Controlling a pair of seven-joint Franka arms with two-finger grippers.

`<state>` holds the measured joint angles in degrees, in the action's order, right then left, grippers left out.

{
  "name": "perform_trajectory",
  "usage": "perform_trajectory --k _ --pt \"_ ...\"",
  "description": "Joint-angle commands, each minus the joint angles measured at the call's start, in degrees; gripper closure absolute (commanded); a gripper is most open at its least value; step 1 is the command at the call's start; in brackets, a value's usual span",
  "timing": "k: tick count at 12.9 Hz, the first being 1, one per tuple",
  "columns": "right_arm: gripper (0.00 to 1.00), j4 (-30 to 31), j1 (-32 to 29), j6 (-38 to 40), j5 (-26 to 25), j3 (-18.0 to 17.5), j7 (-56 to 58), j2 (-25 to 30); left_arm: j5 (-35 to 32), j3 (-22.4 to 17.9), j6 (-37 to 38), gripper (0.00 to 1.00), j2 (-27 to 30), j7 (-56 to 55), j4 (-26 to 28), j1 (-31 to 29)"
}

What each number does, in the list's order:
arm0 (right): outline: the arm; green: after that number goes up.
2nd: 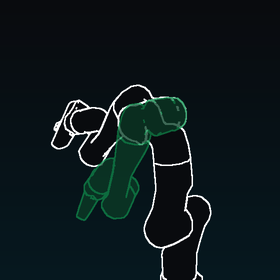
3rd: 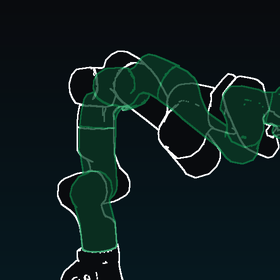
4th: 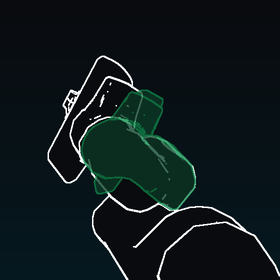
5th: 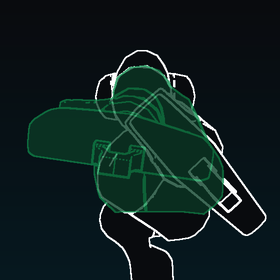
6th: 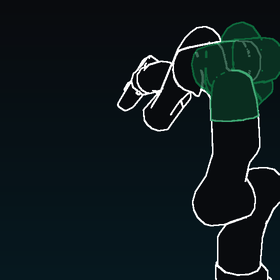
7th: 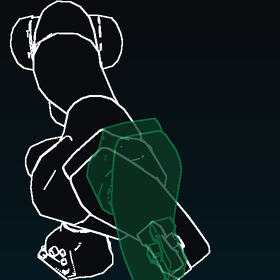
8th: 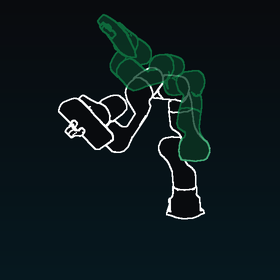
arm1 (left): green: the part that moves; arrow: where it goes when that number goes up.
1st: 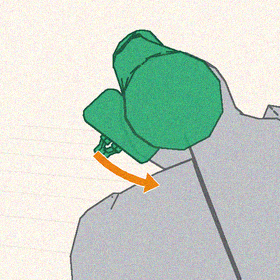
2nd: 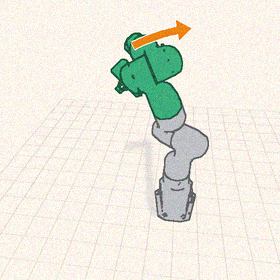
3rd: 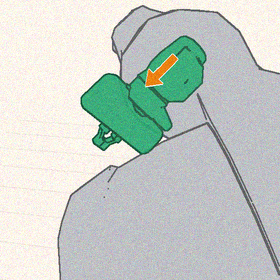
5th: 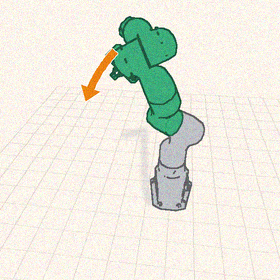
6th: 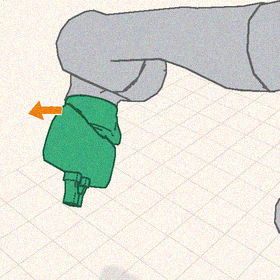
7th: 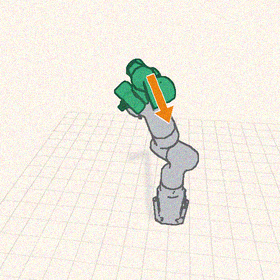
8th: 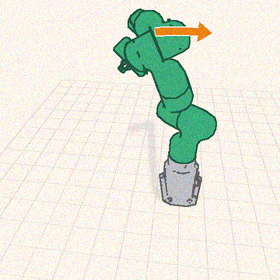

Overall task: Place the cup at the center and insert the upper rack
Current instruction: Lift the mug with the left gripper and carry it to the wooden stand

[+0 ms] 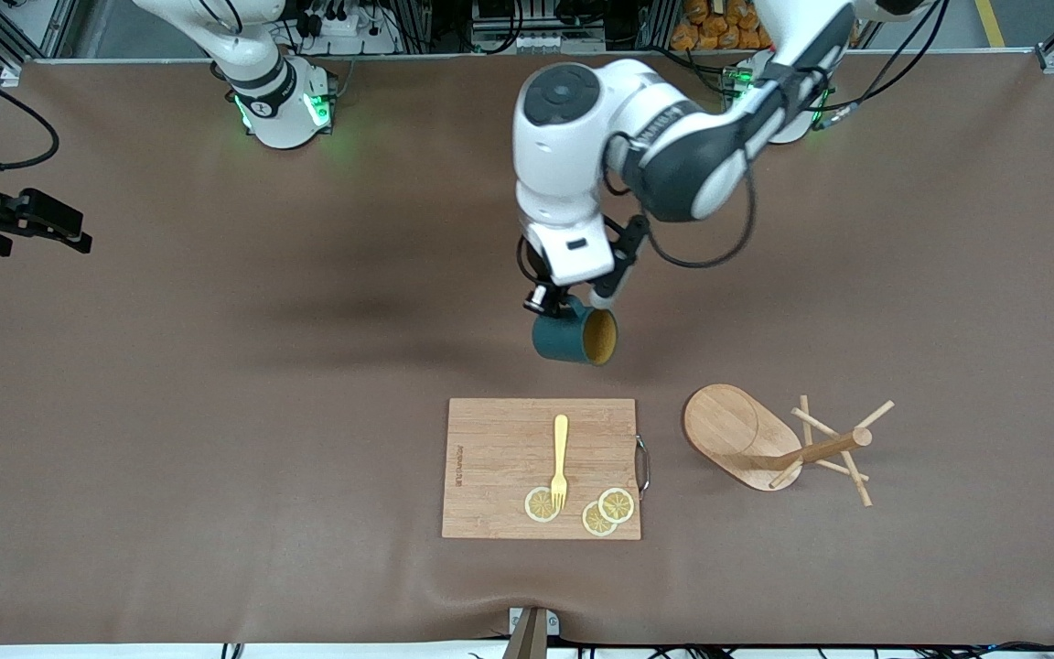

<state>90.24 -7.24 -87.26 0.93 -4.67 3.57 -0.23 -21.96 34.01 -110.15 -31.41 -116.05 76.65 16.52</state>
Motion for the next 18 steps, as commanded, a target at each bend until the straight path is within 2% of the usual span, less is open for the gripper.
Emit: perform_trajectory --k 1,6,11,13,18 --pt "0.00 0.2 -0.2 -0.1 0.8 -0.2 -1.2 0.6 6.2 0.6 -0.2 1.00 2.2 5.1 -0.2 -4.6" --pt "0.00 0.2 -0.1 -1.5 0.9 -0.2 -1.4 0.5 19.0 0.8 -0.2 1.00 2.5 14.7 -1.9 -13.2" --pt "0.00 0.4 -0.1 -1.8 2.0 -0.2 -2.6 0.5 35.6 1.0 -0.1 1.00 3.4 22.2 -2.6 -22.7" --pt "0.00 0.4 -0.1 -1.6 1.9 -0.2 -4.4 0.6 42.7 0.8 0.8 1.00 3.3 26.7 -2.6 -26.2" --pt "0.00 0.5 0.0 -1.1 1.9 -0.2 -6.6 0.7 54.6 0.6 4.7 1.00 1.3 35.0 -1.9 -33.7"
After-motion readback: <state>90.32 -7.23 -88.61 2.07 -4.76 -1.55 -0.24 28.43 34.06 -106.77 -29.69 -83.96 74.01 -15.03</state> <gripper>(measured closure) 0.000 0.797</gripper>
